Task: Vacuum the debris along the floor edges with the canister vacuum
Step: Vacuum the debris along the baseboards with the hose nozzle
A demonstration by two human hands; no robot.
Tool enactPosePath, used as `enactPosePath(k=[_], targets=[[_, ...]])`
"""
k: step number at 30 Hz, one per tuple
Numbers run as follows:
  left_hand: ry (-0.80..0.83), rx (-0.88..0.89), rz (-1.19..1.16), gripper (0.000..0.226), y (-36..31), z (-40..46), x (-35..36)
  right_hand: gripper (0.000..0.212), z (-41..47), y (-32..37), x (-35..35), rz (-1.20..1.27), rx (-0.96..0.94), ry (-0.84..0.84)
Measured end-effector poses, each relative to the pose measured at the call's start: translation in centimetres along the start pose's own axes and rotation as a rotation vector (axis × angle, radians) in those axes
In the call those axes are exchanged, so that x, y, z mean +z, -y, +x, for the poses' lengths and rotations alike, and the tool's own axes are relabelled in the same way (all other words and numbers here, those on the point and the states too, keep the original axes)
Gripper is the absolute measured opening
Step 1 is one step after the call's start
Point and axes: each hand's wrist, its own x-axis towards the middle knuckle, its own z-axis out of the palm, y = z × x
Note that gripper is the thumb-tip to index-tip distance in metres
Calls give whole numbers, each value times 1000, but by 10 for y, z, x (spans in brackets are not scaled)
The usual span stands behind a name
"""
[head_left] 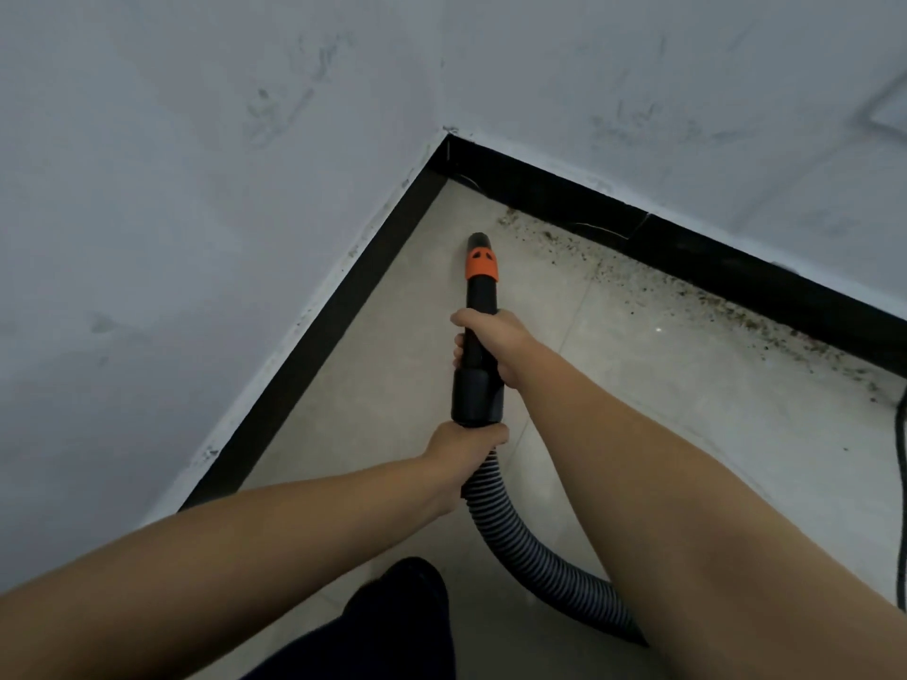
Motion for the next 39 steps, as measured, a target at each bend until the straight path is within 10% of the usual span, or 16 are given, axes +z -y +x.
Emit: enactPosePath(k=[12,26,39], targets=[[48,-63,68,36,4,1,44,13,0,-5,-39,-61,7,-110],[171,-84,218,10,9,-14,63,14,-19,-21,-81,99,1,-364],[17,-10,17,38,-8,1,38,13,13,6,-28,-65,-20,-127]])
